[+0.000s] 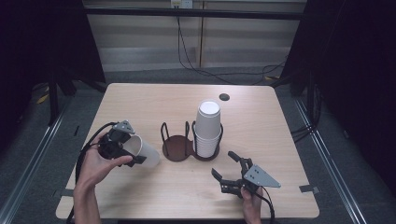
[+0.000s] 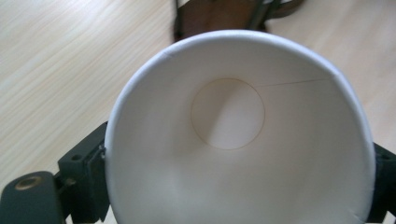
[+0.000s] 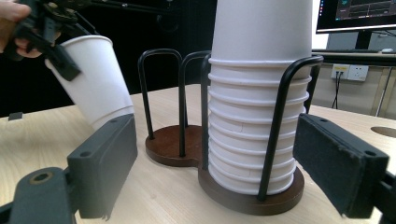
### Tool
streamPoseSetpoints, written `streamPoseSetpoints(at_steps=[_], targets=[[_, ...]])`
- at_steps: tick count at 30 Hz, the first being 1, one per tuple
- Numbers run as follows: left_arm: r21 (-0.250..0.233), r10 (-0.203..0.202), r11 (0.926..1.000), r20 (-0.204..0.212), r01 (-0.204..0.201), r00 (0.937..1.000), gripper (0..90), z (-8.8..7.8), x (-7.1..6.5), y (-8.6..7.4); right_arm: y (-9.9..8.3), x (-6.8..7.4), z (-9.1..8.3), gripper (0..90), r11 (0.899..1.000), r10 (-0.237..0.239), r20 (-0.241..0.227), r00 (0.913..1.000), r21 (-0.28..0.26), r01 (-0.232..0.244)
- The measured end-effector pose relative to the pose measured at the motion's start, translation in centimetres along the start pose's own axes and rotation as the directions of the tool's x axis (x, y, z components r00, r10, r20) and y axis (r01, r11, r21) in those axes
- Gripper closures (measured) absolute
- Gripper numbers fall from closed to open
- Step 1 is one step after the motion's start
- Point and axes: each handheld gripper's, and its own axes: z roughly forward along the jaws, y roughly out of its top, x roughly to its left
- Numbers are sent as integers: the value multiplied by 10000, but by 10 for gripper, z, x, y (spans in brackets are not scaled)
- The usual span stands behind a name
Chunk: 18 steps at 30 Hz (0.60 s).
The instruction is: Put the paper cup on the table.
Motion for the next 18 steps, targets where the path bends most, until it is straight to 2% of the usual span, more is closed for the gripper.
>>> streamPoseSetpoints(at_steps=[3, 6, 7, 11, 12, 13, 16, 17, 18], targets=[[31, -116, 9999, 195, 116, 9997, 102, 0, 9, 1, 0, 0, 0, 135, 10000, -2, 1, 10000, 0, 2], [306, -227, 9993, -106, 230, 9997, 103, 0, 17, 5, 0, 0, 0, 135, 10000, 7, 2, 10000, 5, -7], [307, -283, 9991, -14, 283, 9996, 103, 0, 18, 7, 0, 0, 0, 135, 10000, 12, 4, 10000, 9, -12], [559, 11, 9984, -166, -1, 9999, 103, 0, 16, 18, 0, 0, 0, 135, 10000, 8, 25, 10000, 1, -8], [683, 147, 9976, -193, -134, 9997, 103, 0, 18, 22, 0, 0, 0, 135, 10000, 7, 22, 10000, 2, -7], [641, 69, 9979, -241, -53, 9997, 103, 0, 18, 24, 0, 0, 0, 135, 10000, 3, 22, 10000, 0, -3], [800, 277, 9965, -273, -254, 9992, 104, 3, 24, 35, 0, 0, 0, 135, 10000, 13, 17, 10000, 7, -13], [1052, 473, 9935, -317, -437, 9984, 104, 3, 27, 37, 0, 0, 0, 135, 10000, 0, 21, 10000, -1, 0], [1125, 343, 9932, -425, -293, 9985, 104, 4, 29, 39, 0, 0, 0, 135, 10000, 4, 19, 10000, 1, -4]])
